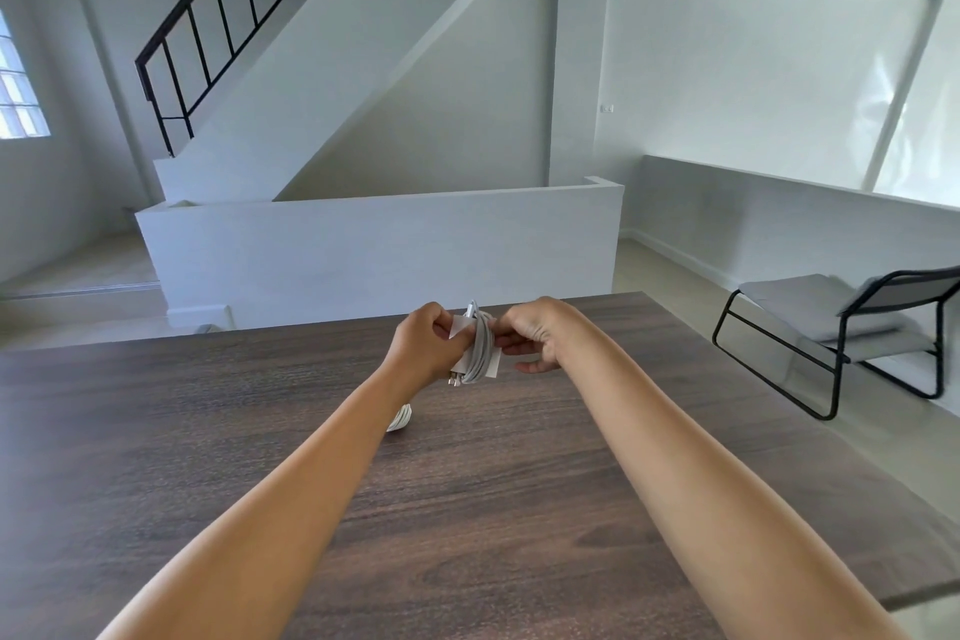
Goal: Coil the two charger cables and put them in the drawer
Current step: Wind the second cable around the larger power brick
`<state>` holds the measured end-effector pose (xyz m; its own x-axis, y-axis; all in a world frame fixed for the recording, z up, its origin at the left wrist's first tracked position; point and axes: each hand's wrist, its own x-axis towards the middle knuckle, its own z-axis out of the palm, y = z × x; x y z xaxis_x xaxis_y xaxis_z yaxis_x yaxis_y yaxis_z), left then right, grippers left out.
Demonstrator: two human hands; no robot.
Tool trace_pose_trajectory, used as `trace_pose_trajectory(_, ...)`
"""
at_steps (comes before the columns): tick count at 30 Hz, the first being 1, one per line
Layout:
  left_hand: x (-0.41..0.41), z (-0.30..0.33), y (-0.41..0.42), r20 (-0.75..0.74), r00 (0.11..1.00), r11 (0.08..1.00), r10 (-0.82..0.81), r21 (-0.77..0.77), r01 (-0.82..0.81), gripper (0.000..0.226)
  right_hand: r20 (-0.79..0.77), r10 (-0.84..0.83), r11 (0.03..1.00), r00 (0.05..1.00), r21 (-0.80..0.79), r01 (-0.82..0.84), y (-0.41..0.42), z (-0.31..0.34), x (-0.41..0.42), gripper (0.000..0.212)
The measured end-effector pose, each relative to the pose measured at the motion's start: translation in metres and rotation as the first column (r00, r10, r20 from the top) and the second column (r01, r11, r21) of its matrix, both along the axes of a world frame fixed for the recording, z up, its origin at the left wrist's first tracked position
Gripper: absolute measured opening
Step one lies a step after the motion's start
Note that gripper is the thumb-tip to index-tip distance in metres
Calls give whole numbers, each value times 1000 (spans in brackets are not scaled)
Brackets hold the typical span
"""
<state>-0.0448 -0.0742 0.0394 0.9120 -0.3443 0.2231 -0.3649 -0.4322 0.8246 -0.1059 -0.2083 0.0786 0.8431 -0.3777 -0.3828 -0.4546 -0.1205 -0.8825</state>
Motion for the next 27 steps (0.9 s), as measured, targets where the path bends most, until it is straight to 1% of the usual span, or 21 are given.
trace_pose_trajectory(2,1,-4,1,-33,999,1000,2,13,-2,32,-19,-3,1000,1000,-7,3,1,-3,1,25)
trace_pose_trajectory(4,4,-8,2,-104,995,1000,-6,-8,5,35,-6,-12,1000,1000,3,12,2,-7,0,23)
trace_pose_trajectory(5,4,-10,3,-164,986,999,-21,-46,13,34,25,-35,999,999,2,35,2,-9,0,20)
trace_pose_trajectory(7,4,-13,4,-315,946,984,-77,-177,22,32,130,-94,994,987,-34,100,1,-14,0,12)
trace_pose_trajectory(9,2,-14,4,-443,885,960,-141,-279,14,30,215,-130,984,968,-90,152,0,-20,3,17)
trace_pose_trajectory(10,2,-16,4,-483,860,951,-164,-308,8,28,239,-131,978,962,-125,164,0,-23,4,19)
trace_pose_trajectory(12,2,-18,4,-540,820,937,-189,-350,-14,25,274,-124,960,954,-209,185,-1,-28,8,18)
trace_pose_trajectory(14,4,-21,5,-582,788,922,-199,-385,-52,26,298,-102,948,949,-259,183,-3,-32,8,17)
trace_pose_trajectory(18,4,-25,5,-628,744,906,-227,-416,-75,28,343,-20,948,939,-292,127,-6,-40,4,16)
trace_pose_trajectory(23,5,-29,5,-627,734,902,-261,-429,-45,23,377,-6,928,926,-342,145,-9,-45,5,14)
trace_pose_trajectory(27,5,-29,3,-614,739,904,-277,-426,-15,21,382,7,933,924,-335,131,-15,-45,8,10)
